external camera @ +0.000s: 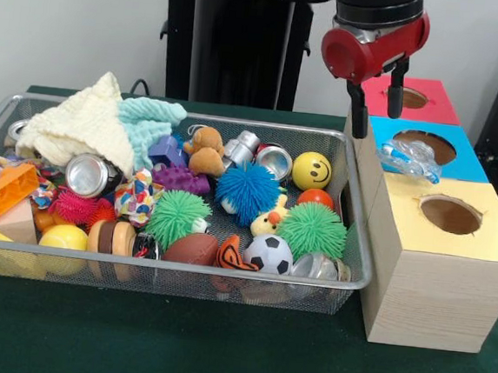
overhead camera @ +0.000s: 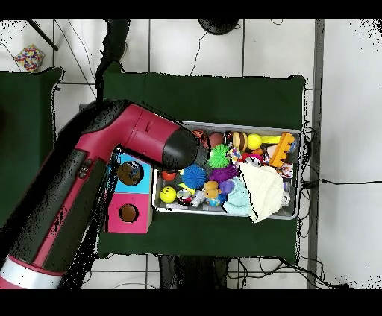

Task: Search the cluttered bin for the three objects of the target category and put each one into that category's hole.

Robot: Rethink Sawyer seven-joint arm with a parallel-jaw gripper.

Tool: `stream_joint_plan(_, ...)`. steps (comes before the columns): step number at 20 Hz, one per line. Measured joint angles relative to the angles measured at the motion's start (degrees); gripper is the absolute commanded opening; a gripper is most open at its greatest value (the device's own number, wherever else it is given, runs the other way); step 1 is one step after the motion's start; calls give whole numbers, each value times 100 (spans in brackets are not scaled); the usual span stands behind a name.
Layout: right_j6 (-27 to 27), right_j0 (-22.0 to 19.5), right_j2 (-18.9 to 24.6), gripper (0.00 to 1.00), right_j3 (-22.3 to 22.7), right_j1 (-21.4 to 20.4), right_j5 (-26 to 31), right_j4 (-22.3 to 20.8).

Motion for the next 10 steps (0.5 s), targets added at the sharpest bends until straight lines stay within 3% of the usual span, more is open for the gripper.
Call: stream_joint_plan(10,0,-1,1,100,-2,110,0,43)
